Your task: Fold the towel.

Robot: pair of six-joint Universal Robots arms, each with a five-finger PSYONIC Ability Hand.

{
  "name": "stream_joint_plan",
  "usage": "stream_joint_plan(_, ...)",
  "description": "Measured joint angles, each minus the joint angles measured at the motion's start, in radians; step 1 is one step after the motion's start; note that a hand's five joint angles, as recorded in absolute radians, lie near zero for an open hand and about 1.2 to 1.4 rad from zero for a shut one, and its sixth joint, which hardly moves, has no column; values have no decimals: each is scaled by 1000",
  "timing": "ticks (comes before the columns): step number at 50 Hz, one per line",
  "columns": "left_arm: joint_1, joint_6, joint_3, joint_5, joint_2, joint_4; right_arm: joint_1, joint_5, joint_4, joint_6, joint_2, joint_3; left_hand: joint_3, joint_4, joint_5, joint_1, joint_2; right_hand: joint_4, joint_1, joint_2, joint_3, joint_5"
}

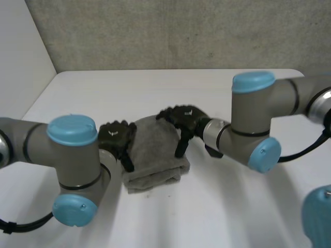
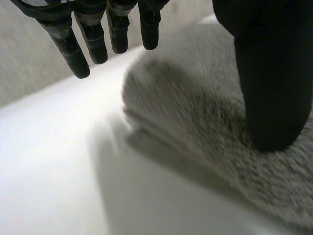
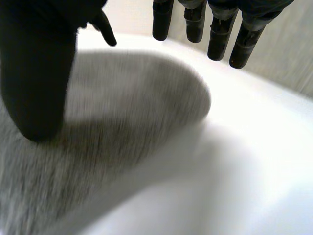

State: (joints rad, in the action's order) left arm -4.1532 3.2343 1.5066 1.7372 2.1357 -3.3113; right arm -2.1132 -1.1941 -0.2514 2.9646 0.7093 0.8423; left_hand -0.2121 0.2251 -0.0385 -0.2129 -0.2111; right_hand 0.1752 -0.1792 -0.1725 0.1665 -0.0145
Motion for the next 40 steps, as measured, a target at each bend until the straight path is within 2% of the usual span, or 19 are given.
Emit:
stream_joint_plan(5, 1, -3, -8, -14, -107, 7, 2, -5, 27, 23, 132, 24, 10, 0, 6, 10, 10, 0, 0, 0, 0, 0)
stream_joint_plan(10, -8, -4, -16, -30, -233, 12, 11, -46, 76, 59, 275, 80, 14, 0, 8, 13, 14, 0, 0, 0, 0, 0)
stream_joint_plan(13, -31, -3, -19, -37, -308, 24, 17, -100, 111, 70, 352, 130, 18, 0, 9, 16, 18, 0, 0, 0, 0, 0)
stream_joint_plan(16, -76, -3, -17, -50, -391, 62, 33, -205, 170, 74, 454, 223, 21, 0, 11, 20, 22, 0, 0, 0, 0, 0)
stream_joint_plan(20, -123, -10, -10, -69, -462, 118, 47, -299, 226, 69, 544, 323, 26, 0, 11, 25, 27, 0, 0, 0, 0, 0)
stream_joint_plan(23, -155, -27, 4, -84, -512, 165, 56, -351, 260, 61, 604, 400, 29, 0, 11, 27, 29, 0, 0, 0, 0, 0)
stream_joint_plan(29, -186, -73, 44, -99, -573, 203, 67, -387, 277, 41, 667, 506, 29, 0, 11, 27, 29, 0, 0, 0, 0, 0)
stream_joint_plan(40, -180, -110, 76, -103, -591, 204, 80, -408, 274, 23, 698, 576, 29, 0, 12, 27, 29, 0, 0, -1, 0, 0)
